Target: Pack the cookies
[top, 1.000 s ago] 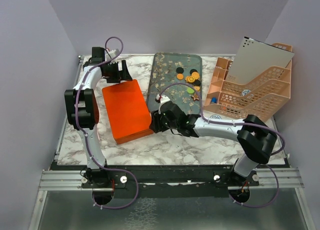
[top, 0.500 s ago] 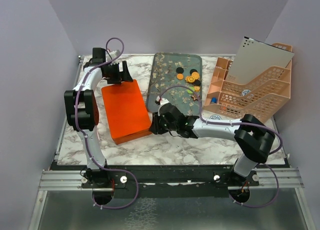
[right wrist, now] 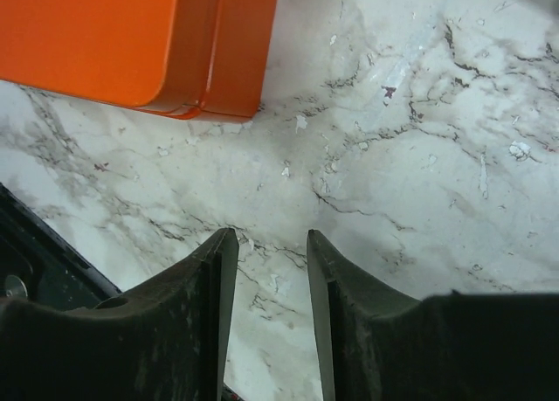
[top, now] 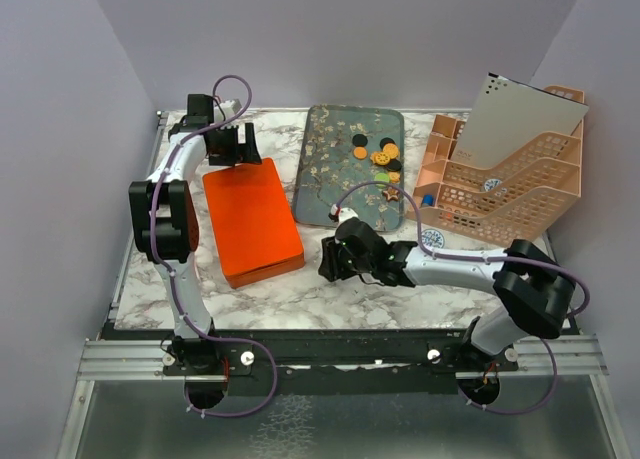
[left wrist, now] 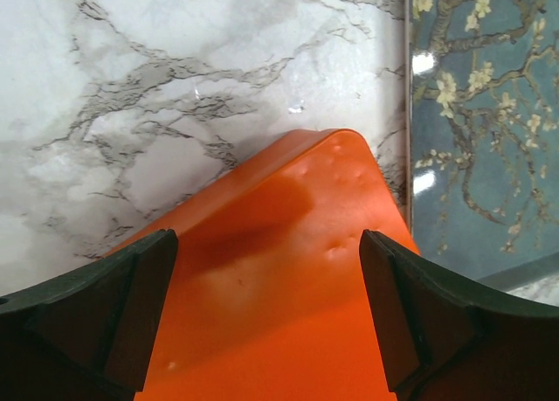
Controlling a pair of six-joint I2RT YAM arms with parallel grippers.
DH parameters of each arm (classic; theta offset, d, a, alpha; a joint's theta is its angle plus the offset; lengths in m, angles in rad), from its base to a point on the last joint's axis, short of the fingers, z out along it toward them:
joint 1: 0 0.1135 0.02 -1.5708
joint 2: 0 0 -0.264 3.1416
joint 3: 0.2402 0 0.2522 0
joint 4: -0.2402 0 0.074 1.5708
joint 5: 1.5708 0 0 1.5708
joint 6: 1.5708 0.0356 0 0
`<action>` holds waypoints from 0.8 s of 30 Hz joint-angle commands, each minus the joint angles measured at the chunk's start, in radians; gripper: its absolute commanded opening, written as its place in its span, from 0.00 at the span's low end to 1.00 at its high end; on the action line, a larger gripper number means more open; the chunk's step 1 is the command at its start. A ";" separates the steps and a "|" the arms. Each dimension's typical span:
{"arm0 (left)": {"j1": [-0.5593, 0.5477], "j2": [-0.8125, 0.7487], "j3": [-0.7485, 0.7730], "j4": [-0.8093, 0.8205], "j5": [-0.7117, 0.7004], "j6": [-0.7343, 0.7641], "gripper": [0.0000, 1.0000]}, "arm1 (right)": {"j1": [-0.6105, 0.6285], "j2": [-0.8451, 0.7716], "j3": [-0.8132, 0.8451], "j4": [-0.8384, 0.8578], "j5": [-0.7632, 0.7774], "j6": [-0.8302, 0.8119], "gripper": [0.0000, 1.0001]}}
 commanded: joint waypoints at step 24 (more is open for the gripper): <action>0.000 -0.134 -0.212 0.002 -0.026 -0.016 0.98 | 0.003 -0.171 -0.155 0.254 0.006 0.044 0.62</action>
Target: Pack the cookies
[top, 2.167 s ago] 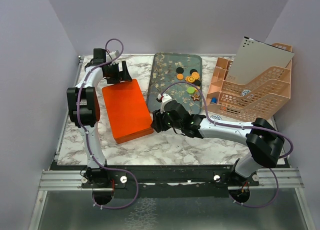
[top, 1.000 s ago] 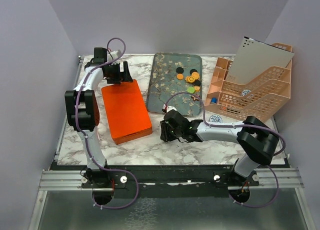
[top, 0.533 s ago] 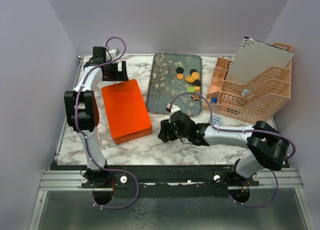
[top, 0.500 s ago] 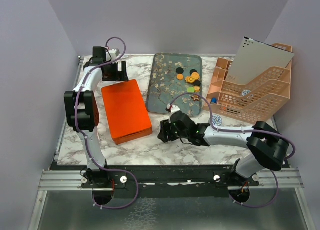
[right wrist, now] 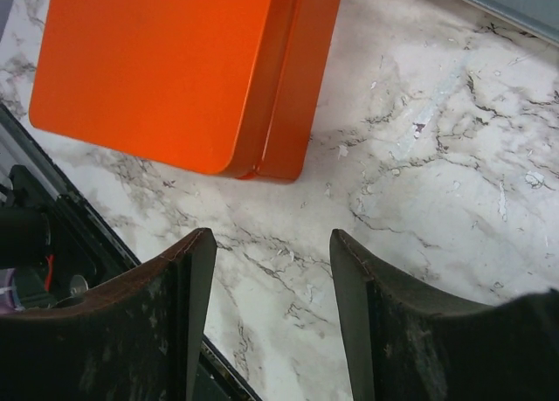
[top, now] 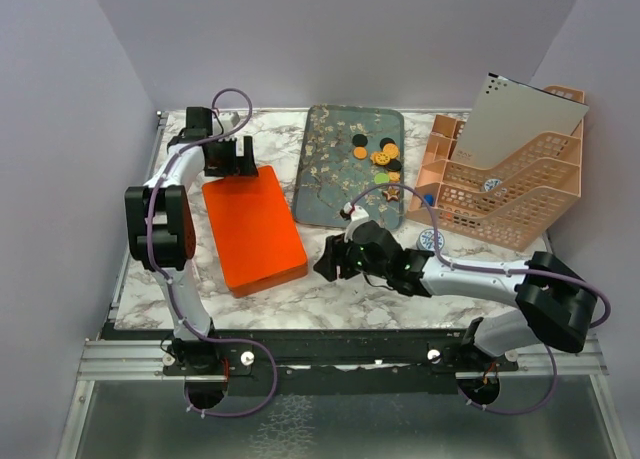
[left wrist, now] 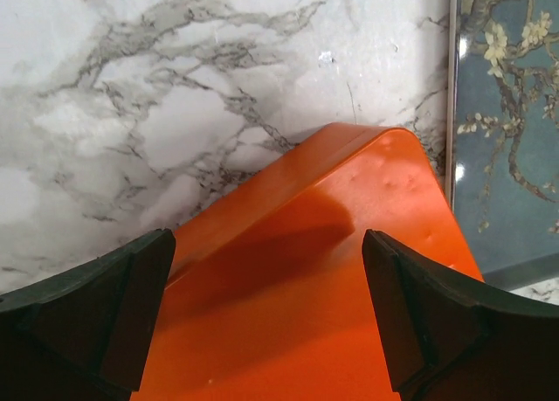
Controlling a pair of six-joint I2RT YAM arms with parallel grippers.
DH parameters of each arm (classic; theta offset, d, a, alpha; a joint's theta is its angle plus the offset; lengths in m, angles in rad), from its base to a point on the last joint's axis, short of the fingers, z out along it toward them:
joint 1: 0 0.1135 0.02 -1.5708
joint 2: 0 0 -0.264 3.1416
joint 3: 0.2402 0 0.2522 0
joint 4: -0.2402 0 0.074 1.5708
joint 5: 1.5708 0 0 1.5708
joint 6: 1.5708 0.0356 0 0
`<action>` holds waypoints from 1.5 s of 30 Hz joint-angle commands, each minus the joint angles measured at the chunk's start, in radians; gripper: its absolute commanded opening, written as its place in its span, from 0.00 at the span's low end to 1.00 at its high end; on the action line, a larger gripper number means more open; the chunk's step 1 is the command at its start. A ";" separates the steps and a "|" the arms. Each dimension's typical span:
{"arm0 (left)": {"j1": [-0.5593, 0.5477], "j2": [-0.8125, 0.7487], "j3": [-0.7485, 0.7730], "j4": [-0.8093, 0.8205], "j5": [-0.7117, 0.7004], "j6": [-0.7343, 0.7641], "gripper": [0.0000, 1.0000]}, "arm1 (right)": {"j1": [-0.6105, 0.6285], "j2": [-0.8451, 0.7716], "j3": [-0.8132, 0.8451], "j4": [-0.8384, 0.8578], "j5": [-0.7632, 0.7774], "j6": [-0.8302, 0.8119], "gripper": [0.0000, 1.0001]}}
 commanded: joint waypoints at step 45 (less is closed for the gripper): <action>-0.030 -0.337 -0.407 0.053 -0.055 -0.316 0.97 | 0.209 -0.018 -0.262 0.299 0.279 -0.212 0.93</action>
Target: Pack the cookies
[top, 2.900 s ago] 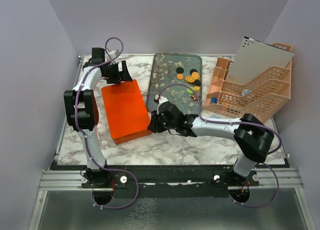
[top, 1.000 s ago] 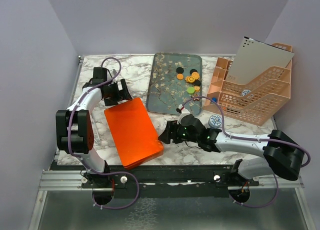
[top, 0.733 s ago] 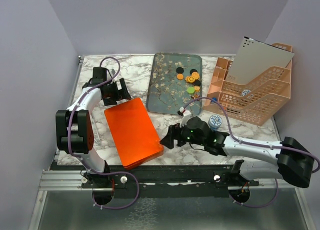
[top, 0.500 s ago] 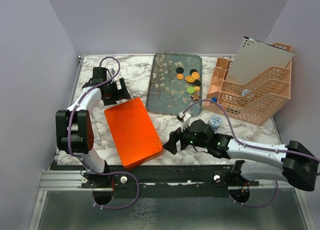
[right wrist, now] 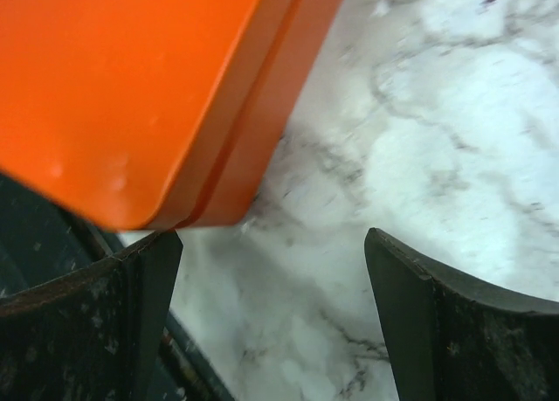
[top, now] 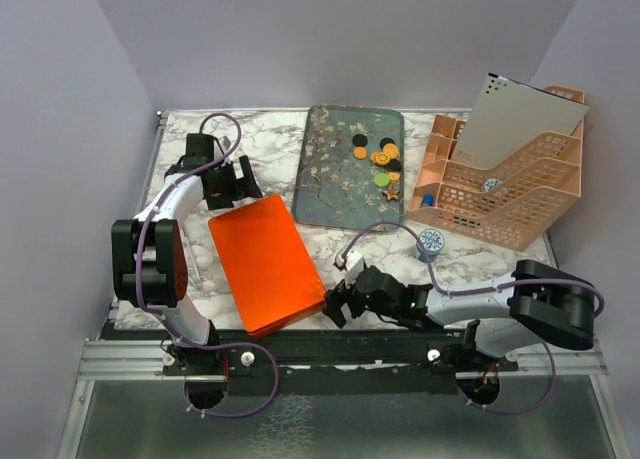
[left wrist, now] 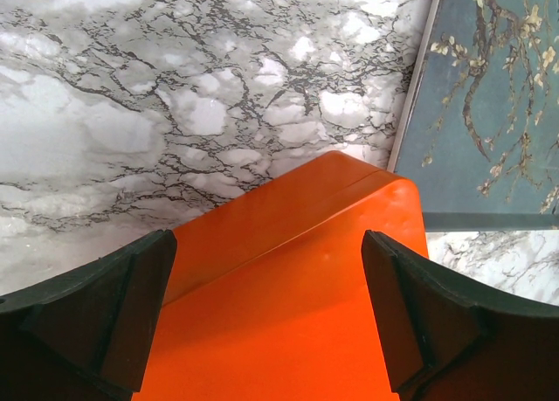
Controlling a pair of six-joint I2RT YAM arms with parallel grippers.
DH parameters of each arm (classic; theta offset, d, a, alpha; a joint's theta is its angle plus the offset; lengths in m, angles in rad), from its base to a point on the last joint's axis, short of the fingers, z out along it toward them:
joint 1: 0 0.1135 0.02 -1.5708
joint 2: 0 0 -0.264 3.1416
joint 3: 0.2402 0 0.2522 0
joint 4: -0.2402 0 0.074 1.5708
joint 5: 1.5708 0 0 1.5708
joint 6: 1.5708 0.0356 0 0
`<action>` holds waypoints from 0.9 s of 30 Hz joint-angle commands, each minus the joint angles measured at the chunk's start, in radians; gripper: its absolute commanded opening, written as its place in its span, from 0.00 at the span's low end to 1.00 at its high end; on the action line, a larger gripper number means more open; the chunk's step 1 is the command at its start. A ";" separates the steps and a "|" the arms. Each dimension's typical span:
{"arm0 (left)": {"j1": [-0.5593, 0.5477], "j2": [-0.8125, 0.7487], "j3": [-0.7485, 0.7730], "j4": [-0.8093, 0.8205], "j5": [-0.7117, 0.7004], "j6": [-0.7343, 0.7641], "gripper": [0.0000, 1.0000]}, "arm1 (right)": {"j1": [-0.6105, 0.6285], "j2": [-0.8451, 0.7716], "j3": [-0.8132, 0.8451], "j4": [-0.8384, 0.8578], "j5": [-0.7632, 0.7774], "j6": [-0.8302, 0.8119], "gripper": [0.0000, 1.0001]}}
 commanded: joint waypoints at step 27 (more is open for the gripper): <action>-0.081 -0.136 -0.152 0.047 0.070 -0.058 0.97 | -0.239 0.012 0.178 -0.055 0.304 0.233 0.94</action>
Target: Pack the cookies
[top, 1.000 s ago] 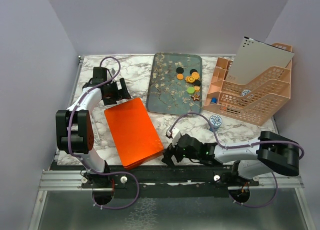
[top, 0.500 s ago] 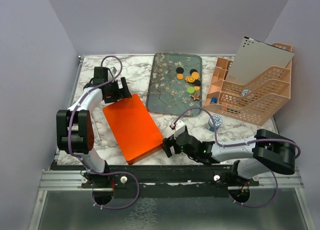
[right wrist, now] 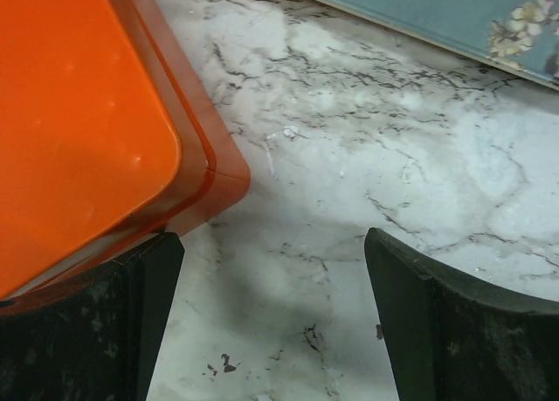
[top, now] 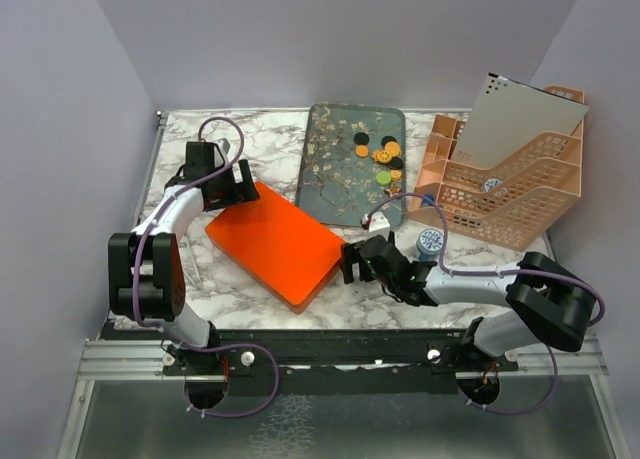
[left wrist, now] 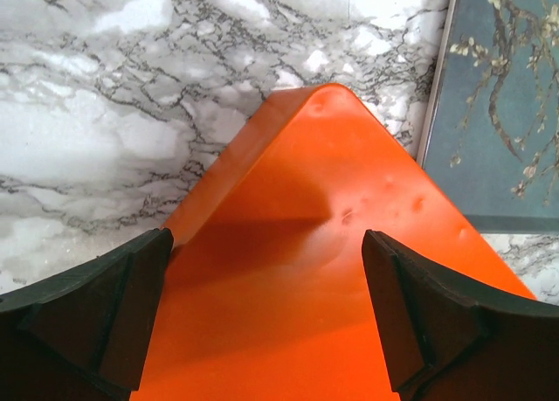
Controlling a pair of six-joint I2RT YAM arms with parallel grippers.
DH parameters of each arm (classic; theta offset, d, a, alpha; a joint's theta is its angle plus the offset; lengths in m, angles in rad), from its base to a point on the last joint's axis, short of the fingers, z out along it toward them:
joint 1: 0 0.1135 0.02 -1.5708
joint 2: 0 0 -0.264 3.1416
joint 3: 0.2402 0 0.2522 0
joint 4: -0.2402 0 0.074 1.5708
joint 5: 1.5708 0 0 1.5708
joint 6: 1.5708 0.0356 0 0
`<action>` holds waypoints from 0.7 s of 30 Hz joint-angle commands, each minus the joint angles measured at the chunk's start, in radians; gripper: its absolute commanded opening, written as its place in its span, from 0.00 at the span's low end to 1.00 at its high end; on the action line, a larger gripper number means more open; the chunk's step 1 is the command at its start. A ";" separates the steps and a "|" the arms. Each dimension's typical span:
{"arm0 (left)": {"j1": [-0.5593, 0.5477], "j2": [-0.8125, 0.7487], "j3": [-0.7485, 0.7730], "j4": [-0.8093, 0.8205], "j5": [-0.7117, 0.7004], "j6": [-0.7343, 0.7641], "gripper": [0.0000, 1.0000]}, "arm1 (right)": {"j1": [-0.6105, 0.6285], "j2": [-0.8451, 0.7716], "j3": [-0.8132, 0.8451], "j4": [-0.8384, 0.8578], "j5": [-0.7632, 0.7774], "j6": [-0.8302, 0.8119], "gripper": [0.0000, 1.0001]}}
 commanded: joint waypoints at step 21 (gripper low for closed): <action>-0.067 -0.218 -0.213 -0.021 -0.054 -0.067 0.98 | -0.028 -0.337 0.068 -0.343 -0.069 0.341 1.00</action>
